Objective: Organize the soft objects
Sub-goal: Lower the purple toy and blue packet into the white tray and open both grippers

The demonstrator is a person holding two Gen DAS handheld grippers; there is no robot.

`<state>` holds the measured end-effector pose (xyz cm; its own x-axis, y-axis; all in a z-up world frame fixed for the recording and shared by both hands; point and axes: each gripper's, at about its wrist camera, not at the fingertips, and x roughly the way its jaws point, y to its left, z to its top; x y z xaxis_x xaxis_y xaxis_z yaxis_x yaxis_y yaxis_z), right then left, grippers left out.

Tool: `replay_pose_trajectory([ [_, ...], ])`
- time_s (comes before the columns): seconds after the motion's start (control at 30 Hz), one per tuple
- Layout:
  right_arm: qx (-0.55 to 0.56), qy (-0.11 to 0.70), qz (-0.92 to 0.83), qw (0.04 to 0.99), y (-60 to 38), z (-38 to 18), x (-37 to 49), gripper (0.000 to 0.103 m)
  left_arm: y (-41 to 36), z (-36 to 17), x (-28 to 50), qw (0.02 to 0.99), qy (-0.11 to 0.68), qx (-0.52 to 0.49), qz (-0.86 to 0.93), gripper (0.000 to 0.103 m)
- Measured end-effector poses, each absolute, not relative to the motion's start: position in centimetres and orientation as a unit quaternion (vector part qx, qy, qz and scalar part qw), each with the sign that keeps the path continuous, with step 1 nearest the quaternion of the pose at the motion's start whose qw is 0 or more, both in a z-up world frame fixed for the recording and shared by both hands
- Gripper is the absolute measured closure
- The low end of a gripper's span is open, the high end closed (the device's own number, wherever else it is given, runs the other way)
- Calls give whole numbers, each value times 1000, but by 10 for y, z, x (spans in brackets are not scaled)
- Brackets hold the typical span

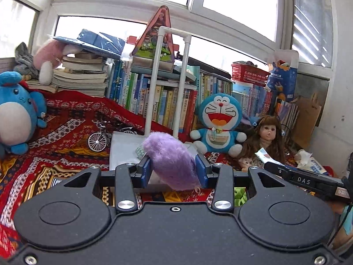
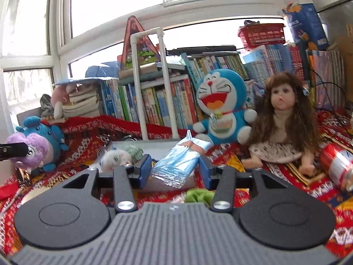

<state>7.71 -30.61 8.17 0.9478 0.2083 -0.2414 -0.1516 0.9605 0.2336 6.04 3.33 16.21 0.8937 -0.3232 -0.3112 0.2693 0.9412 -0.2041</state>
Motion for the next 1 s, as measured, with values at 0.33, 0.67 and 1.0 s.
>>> replay_pose_trajectory([
  [0.33,90,153,129,976,-299,111,120,52,62,182,138,960,230,-72,-143,63],
  [0.67,75,225,148,960,-263,100,183,52,60,146,241,933,333,-71,-117,63],
  [1.0,101,279,139,945,-251,81,246,52,62,127,319,916,369,-87,-126,63],
])
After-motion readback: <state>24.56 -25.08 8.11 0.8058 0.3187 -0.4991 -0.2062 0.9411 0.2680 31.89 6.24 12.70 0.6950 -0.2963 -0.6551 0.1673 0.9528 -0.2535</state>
